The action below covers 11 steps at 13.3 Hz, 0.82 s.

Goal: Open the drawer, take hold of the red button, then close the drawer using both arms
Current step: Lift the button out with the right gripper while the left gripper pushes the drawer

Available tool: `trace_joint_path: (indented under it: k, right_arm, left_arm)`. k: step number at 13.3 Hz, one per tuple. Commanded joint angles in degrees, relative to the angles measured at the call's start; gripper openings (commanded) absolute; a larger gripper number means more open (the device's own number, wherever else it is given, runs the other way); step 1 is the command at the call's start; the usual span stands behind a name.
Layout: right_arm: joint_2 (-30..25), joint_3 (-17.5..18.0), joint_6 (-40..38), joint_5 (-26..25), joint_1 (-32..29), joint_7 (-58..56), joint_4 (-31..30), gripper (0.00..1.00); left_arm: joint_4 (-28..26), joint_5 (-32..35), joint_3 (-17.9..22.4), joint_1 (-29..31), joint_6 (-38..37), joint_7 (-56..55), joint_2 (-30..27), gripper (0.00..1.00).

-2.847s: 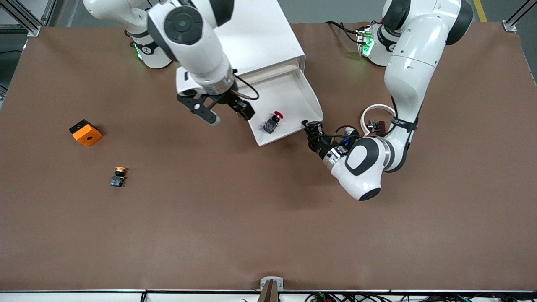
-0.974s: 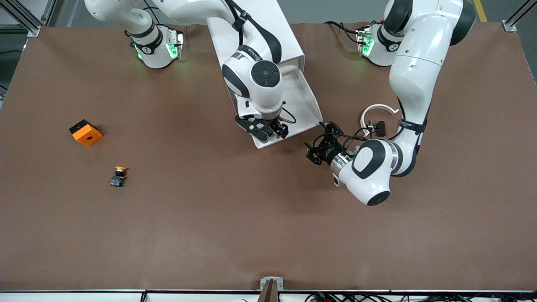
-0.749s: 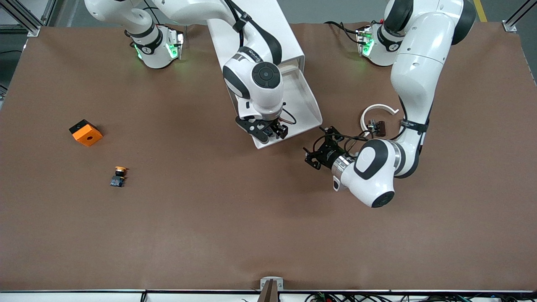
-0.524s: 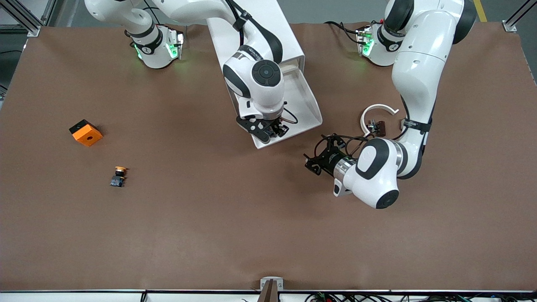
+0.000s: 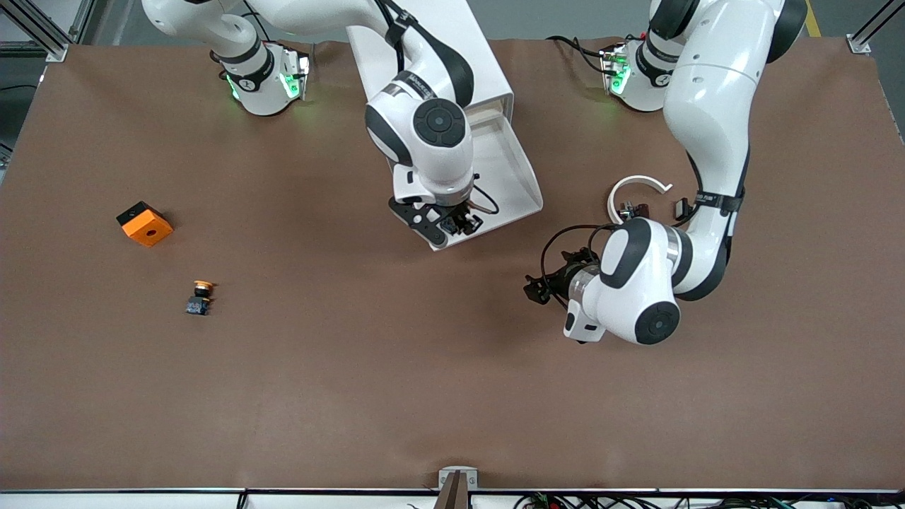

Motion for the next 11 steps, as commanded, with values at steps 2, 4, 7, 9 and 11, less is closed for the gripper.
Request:
trace_joint_path:
  k: [2,4,7,9,11]
  right_arm:
    - [-4.2,0.2,-5.4,1.6,-7.0,-17.4,1.7,0.00]
    - [-5.4,0.0,-7.2,1.0,-12.6,-27.6,0.1,0.00]
    - [-5.7,0.0,-5.5,-2.9,-20.9,-41.9,-4.5,0.00]
    - [-6.0,-0.1,0.3,-4.2,-26.4,-52.2,-9.9,0.00]
    - [-6.5,0.0,7.6,-4.2,-31.1,-60.2,-15.6,0.00]
  left_arm:
    - [-0.9,4.6,0.6,-1.7,4.9,1.4,-3.4,1.00]
    - [-1.0,7.0,0.2,-1.8,6.7,2.3,-4.5,1.00]
    - [-2.6,13.5,-0.9,-3.8,10.6,2.2,-7.9,1.00]
    - [-3.2,13.7,-1.0,-4.5,11.0,1.5,-8.2,1.00]
    - [-4.5,14.9,-1.0,-5.6,12.5,1.3,-8.6,1.00]
